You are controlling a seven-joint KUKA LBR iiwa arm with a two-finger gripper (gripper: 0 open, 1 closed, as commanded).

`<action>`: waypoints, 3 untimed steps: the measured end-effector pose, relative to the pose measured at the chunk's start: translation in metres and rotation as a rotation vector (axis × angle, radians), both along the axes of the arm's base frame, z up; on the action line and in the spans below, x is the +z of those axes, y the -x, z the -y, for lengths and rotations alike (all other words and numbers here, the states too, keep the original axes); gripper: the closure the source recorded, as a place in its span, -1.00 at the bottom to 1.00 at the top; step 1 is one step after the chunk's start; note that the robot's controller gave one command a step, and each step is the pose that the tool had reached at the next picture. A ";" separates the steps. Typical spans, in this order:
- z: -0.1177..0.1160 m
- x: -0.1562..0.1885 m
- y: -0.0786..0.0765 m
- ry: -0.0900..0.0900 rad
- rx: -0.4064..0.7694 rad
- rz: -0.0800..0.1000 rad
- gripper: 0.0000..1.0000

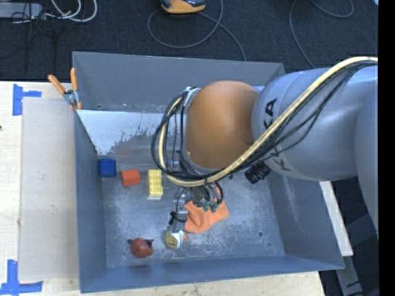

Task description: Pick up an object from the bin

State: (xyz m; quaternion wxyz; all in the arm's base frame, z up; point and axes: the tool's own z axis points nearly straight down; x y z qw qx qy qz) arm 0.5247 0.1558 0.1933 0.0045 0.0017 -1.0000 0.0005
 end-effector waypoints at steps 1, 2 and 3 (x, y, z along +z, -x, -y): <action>0.001 0.005 -0.001 -0.001 -0.004 0.007 -1.00; 0.026 -0.013 -0.001 -0.005 0.074 0.009 -1.00; 0.065 -0.053 0.006 -0.001 0.209 0.006 -1.00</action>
Offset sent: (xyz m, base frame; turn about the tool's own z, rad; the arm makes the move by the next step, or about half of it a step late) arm -0.0008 -0.0756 -0.0434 -0.1576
